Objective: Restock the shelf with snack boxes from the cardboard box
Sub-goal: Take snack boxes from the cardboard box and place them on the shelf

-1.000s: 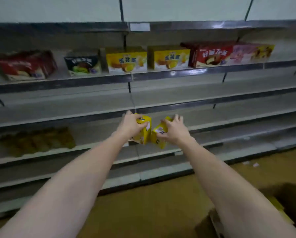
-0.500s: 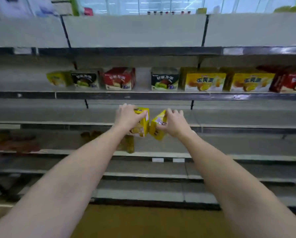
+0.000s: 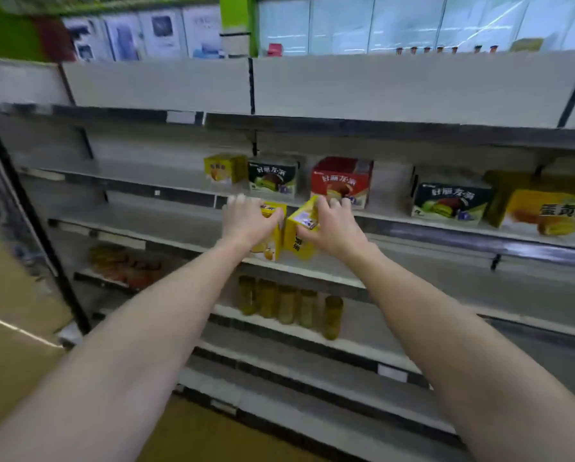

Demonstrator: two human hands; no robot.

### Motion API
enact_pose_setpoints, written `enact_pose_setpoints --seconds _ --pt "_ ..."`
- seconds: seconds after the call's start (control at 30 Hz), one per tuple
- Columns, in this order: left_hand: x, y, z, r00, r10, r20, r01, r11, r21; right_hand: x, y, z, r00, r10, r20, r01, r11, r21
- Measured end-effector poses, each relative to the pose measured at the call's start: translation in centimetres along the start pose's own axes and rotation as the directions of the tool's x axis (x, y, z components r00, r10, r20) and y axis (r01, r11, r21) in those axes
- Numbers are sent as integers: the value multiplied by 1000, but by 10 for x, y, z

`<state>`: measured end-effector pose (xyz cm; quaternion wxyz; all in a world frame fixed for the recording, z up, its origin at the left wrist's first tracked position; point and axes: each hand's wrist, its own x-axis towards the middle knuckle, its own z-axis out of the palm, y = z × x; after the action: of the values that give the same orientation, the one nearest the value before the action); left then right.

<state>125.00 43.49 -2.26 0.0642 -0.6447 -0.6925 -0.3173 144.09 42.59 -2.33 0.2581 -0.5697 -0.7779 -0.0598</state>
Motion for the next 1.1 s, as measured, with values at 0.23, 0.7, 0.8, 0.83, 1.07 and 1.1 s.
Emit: enact_pose_setpoints --seconds 0.23,0.7,0.8,0.83,1.07,1.1 --pt "99 -54 9 999 -39 -32 40 999 32 107 -26 39 1000 8 -27 -4 991 133" --pt "237 -148 28 950 -302 73 308 881 -360 232 -69 128 979 206 -7 -189 911 366" --pt "257 -173 31 941 -324 102 335 839 -428 247 -82 140 979 205 13 -195 908 372" --pt "263 -181 32 935 -339 102 348 828 -439 253 -87 144 979 203 32 -200 908 369" --pt "316 -238 33 944 -305 125 329 848 -415 295 -127 173 981 187 57 -195 935 296" --pt "324 -243 34 950 -289 118 312 859 -406 301 -132 176 980 193 51 -200 939 280"
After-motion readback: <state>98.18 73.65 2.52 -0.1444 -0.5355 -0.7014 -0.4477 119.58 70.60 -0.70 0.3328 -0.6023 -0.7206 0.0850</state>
